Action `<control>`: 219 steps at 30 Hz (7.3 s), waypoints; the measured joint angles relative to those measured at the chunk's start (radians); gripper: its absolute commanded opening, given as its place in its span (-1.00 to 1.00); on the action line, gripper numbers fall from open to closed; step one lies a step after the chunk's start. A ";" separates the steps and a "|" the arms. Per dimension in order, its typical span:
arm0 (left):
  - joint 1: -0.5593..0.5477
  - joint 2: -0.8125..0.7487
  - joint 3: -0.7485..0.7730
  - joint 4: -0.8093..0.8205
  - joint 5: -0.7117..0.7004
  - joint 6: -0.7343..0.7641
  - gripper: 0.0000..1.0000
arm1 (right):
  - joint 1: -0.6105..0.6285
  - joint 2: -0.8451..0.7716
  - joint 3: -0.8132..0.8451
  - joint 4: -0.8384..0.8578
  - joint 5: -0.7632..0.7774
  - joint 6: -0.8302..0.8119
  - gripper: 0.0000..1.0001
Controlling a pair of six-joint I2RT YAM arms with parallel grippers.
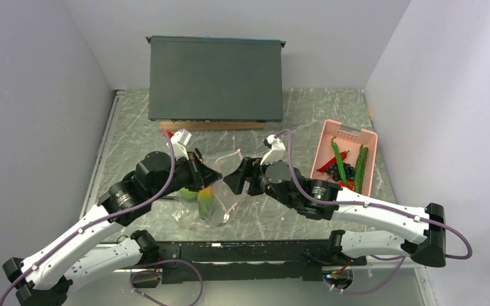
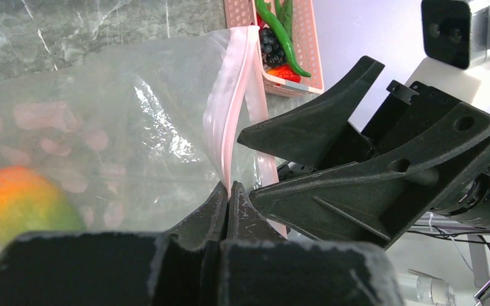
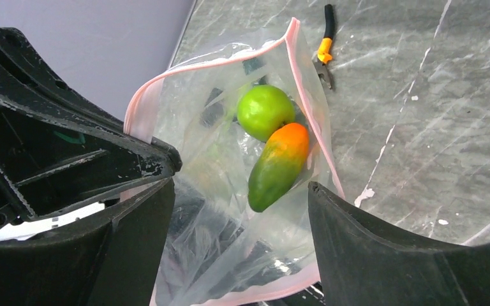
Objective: Place the food in the zip-top bag and seal the zipper
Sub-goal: Place the fake fruit in the zipper food storage bag, then pick up the fake vegetable from the bin, then place the fake vegetable in the zipper food storage bag.
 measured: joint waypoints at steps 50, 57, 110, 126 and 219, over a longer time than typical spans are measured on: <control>0.000 0.016 -0.022 -0.021 -0.006 0.024 -1.00 | -1.129 0.142 -0.180 -0.232 0.240 -0.177 0.21; 0.000 0.041 -0.021 -0.016 0.024 0.027 -1.00 | -1.131 0.236 -0.196 -0.191 0.181 -0.204 0.04; 0.000 0.009 -0.036 0.011 0.042 0.018 -1.00 | -1.078 0.041 -0.257 -0.118 0.119 -0.196 -1.00; 0.000 0.026 -0.036 0.004 -0.031 0.017 -1.00 | -0.866 -0.232 0.028 -0.218 -0.602 -0.385 -1.00; -0.117 0.146 -0.025 0.214 -0.159 -0.053 -1.00 | -0.360 0.113 0.270 -0.386 -0.585 0.455 -0.83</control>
